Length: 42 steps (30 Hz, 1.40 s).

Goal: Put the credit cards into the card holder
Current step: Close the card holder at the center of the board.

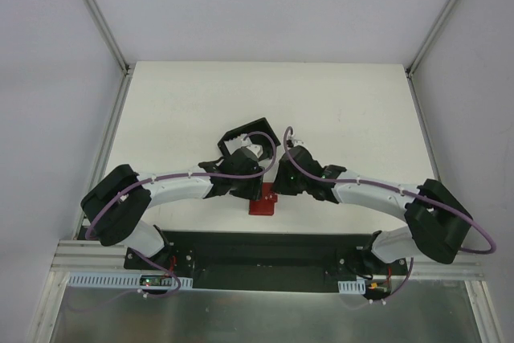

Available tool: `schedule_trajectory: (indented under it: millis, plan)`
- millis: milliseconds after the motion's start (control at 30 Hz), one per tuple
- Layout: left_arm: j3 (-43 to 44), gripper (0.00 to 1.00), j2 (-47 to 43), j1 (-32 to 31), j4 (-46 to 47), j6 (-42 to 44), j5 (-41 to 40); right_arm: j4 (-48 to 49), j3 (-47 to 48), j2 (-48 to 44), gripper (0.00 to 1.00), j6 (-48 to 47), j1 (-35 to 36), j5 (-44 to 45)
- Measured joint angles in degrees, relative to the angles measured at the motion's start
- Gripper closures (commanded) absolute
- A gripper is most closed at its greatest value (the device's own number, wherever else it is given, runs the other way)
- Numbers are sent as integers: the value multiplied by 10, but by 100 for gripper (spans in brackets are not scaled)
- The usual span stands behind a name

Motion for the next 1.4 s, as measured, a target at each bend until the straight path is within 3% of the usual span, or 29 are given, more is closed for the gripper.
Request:
schedule_trajectory:
  millis: [1400]
  plan:
    - [-23,55,-11,0,17,0,15,57,-15,50,85,24,14,-35]
